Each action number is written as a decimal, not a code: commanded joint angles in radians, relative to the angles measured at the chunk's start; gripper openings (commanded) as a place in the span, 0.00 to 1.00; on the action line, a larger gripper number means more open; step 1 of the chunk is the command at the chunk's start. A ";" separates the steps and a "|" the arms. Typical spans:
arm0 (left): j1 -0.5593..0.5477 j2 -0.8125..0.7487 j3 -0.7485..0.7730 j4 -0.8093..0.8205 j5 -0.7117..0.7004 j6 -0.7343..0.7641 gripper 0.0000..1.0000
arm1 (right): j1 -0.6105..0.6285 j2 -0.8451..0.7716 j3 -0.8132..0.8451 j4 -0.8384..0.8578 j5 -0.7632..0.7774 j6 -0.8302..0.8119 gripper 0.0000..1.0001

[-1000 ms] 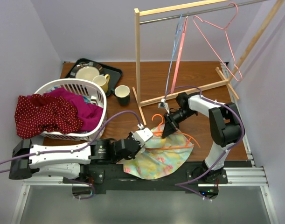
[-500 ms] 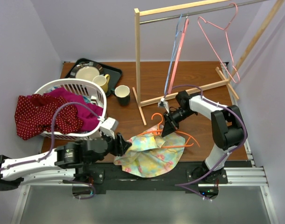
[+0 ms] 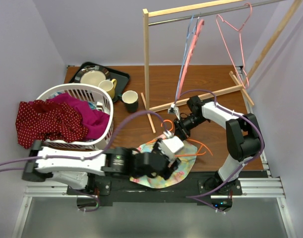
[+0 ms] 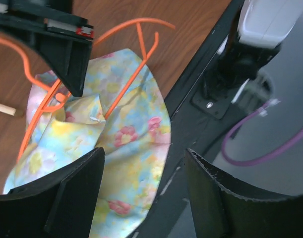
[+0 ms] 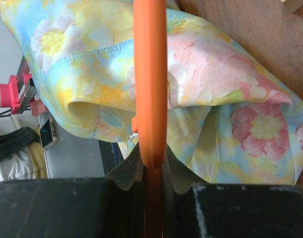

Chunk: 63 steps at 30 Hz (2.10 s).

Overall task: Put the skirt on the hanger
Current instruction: Place skirt on hanger

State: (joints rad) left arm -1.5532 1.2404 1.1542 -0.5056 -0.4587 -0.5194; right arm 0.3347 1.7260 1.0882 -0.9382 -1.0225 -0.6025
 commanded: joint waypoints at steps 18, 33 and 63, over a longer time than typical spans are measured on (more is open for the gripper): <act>0.070 0.522 0.113 -0.024 -0.199 0.706 0.43 | 0.006 -0.019 0.003 0.006 0.013 -0.002 0.00; 0.107 0.370 0.108 0.154 -0.003 0.667 0.00 | 0.006 -0.031 0.013 -0.045 -0.022 -0.055 0.00; 0.122 0.036 0.187 0.337 0.169 0.601 0.00 | 0.081 -0.259 0.047 -0.260 -0.001 -0.229 0.00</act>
State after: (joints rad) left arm -1.4334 1.3689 1.2793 -0.2741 -0.2981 0.1116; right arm 0.4107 1.4906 1.0966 -1.1217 -1.0122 -0.7494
